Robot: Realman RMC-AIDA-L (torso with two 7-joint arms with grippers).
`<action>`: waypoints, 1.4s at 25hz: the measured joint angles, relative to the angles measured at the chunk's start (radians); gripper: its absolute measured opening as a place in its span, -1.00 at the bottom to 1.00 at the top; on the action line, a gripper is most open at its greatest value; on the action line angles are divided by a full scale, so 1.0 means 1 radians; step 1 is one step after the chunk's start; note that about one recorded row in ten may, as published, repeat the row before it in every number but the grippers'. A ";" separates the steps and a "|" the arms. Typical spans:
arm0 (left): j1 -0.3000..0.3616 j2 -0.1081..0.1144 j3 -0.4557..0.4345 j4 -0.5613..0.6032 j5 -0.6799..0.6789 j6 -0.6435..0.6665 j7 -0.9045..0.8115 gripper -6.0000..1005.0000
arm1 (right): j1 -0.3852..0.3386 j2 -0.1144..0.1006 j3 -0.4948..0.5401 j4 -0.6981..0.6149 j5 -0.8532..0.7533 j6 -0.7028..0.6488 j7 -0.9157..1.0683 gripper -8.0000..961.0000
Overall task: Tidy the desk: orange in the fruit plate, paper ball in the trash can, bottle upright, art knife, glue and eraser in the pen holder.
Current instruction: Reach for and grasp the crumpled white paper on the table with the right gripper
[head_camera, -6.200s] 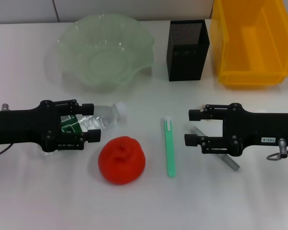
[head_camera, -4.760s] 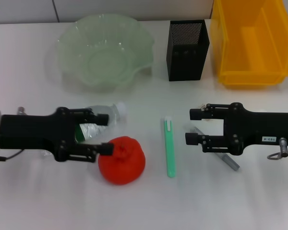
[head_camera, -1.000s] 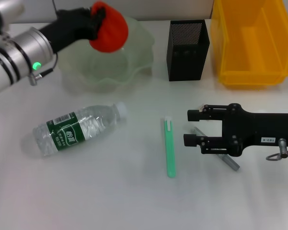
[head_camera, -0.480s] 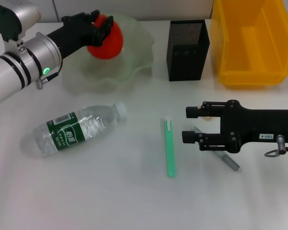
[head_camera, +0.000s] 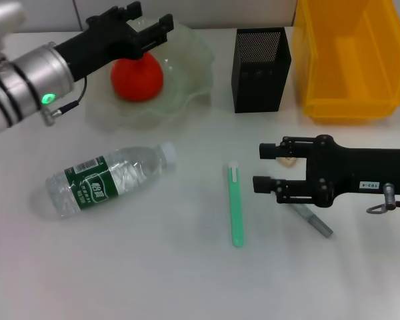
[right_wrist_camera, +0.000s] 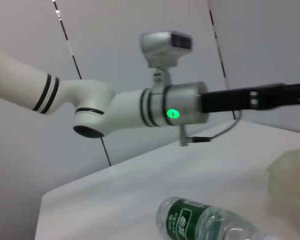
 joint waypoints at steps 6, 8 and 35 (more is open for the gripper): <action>0.093 0.003 0.207 0.212 0.001 0.363 -0.293 0.48 | 0.005 0.000 0.041 0.000 0.015 0.000 -0.001 0.42; 0.113 0.005 0.250 0.255 0.001 0.434 -0.334 0.48 | 0.007 0.000 0.051 0.000 0.021 0.000 -0.001 0.42; 0.303 0.018 0.491 0.310 0.083 0.682 -0.305 0.48 | 0.250 -0.118 -0.121 0.632 -0.453 -0.179 0.974 0.42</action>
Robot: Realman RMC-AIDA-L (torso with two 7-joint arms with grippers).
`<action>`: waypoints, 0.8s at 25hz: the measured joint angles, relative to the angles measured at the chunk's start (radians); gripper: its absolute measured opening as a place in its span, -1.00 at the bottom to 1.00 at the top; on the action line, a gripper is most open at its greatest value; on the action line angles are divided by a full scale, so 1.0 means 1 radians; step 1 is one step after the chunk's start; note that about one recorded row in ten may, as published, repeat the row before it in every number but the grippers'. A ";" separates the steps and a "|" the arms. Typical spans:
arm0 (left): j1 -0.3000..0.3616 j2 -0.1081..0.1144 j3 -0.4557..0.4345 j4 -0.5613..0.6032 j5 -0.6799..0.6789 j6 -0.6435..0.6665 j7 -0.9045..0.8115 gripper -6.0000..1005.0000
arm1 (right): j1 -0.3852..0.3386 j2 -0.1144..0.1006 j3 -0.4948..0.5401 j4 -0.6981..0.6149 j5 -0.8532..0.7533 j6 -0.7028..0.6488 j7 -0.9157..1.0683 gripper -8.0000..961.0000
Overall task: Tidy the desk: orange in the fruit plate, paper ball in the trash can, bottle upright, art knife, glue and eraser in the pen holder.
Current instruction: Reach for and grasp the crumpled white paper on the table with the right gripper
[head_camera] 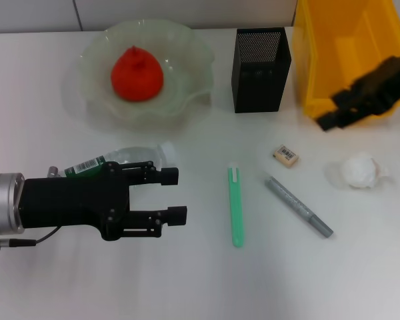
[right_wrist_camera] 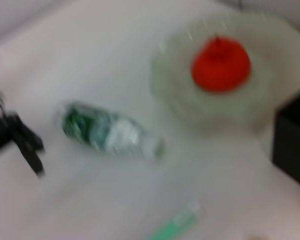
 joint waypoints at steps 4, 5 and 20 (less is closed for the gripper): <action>-0.002 0.000 -0.001 0.000 -0.002 -0.005 0.001 0.48 | 0.050 0.009 -0.004 0.064 -0.176 -0.093 0.035 0.41; -0.003 0.000 -0.001 0.000 -0.003 -0.007 0.001 0.48 | 0.056 0.011 -0.011 0.070 -0.210 -0.099 0.040 0.41; -0.014 0.000 -0.006 0.000 -0.006 -0.023 -0.008 0.48 | 0.062 0.019 -0.097 0.036 -0.425 -0.055 0.063 0.40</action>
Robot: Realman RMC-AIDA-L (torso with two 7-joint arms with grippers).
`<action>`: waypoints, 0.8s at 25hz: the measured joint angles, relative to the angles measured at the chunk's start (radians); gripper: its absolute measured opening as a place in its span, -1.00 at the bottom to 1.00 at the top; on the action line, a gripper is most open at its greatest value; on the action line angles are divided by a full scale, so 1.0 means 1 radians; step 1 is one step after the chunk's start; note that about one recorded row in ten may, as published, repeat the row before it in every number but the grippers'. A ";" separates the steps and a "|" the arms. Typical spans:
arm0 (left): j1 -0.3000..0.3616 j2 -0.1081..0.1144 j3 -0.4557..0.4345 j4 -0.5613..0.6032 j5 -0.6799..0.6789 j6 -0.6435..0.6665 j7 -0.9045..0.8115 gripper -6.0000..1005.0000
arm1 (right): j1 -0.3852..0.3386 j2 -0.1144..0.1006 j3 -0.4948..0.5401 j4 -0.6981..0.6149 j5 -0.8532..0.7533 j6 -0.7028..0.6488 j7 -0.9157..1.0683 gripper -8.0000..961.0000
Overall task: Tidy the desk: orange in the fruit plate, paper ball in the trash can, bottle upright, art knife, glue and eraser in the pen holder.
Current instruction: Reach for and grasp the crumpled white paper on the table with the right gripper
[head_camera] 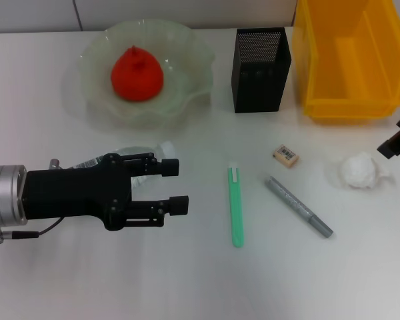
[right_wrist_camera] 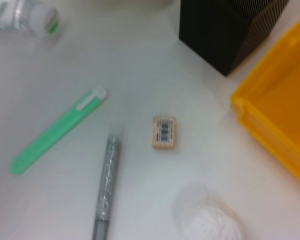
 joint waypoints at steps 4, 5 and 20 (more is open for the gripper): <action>0.000 0.000 0.000 0.000 0.001 -0.003 0.005 0.48 | 0.000 0.001 -0.001 -0.023 -0.026 0.017 0.005 0.40; 0.000 0.000 0.000 0.000 0.001 -0.004 0.006 0.48 | 0.000 0.001 -0.002 -0.027 -0.028 0.022 0.006 0.40; -0.012 0.002 0.000 0.000 0.004 -0.014 0.009 0.48 | -0.002 0.028 -0.062 -0.176 -0.045 0.201 -0.020 0.40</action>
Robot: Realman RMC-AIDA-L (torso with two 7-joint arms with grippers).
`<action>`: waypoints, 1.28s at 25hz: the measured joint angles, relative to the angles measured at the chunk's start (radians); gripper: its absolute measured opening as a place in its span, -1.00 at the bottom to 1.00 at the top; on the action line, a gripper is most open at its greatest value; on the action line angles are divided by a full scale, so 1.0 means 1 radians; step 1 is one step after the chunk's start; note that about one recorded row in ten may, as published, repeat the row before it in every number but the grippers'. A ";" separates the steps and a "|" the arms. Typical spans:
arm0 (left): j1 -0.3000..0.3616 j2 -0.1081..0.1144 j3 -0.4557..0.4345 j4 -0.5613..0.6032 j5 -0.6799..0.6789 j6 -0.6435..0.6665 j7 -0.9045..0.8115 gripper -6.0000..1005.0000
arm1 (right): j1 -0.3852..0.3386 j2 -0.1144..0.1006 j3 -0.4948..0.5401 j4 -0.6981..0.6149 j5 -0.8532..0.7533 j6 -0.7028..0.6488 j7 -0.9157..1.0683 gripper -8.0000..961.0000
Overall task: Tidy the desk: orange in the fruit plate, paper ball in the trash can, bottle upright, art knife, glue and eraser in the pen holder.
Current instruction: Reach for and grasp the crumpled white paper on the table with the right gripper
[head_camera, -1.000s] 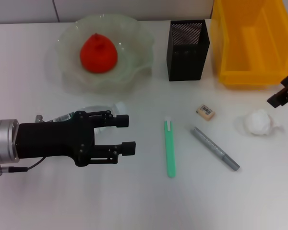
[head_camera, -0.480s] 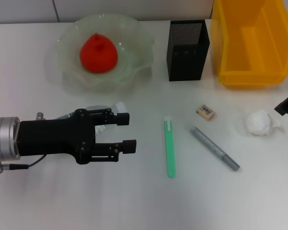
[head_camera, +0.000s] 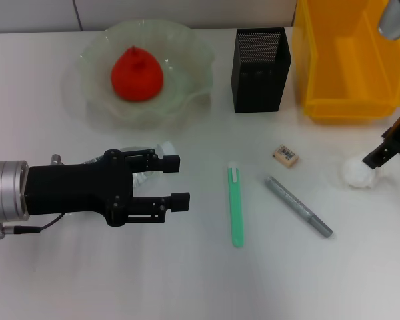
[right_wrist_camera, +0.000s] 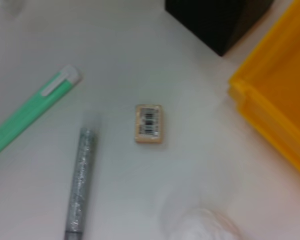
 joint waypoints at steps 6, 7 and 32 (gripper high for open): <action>0.001 0.000 0.000 0.000 -0.002 0.000 0.001 0.48 | -0.002 0.024 -0.042 -0.055 0.002 0.075 -0.015 0.40; 0.001 0.001 0.000 0.000 -0.002 -0.001 0.001 0.48 | -0.002 0.026 -0.046 -0.058 0.002 0.081 -0.015 0.40; -0.001 0.006 0.000 0.002 -0.004 -0.001 0.015 0.48 | 0.007 0.040 -0.079 -0.151 -0.014 0.159 -0.010 0.34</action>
